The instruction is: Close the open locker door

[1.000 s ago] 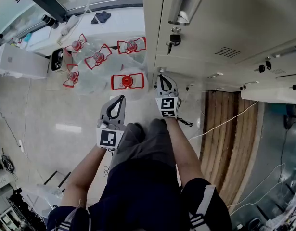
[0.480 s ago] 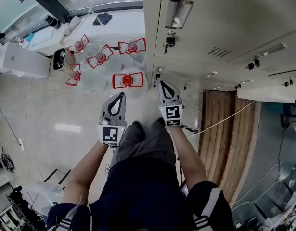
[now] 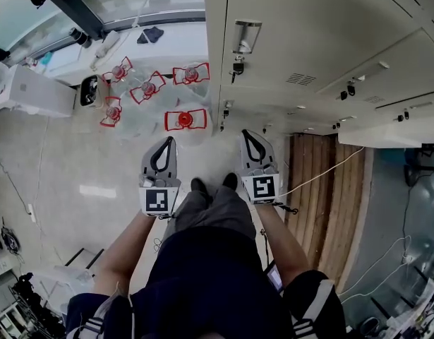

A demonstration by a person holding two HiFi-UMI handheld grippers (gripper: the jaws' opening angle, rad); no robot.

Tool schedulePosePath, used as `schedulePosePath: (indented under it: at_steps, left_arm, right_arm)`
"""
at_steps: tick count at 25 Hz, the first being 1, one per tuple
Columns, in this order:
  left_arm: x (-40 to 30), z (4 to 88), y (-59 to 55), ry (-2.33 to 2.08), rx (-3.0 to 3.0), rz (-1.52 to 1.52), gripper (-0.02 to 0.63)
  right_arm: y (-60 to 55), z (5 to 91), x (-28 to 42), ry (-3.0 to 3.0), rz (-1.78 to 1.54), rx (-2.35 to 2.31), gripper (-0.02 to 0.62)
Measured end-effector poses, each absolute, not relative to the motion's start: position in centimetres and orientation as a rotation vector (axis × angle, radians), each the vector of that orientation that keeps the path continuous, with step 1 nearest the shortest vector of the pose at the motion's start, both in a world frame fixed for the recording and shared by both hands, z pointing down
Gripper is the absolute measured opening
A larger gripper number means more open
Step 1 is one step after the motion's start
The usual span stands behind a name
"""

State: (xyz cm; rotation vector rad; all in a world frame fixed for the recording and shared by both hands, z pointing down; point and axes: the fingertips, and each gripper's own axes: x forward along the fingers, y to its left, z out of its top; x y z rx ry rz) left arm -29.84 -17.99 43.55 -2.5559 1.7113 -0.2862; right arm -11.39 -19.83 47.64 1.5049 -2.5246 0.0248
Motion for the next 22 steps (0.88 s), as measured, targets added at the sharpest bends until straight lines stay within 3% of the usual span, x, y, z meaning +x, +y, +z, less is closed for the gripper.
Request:
schedulePosePath:
  at_steps: [10,22]
  left_arm:
    - [-31.0,36.9,-15.7,1.821,-2.481,-0.253,0.003]
    - [-31.3,34.5,-12.8,1.818,-2.489,-0.247,0.003]
  right_arm:
    - [-16.4,39.2,-8.4,-2.548,0.006,1.576,-0.005]
    - [-12.3,35.2,-4.5,-2.531,0.055,1.609,-0.005]
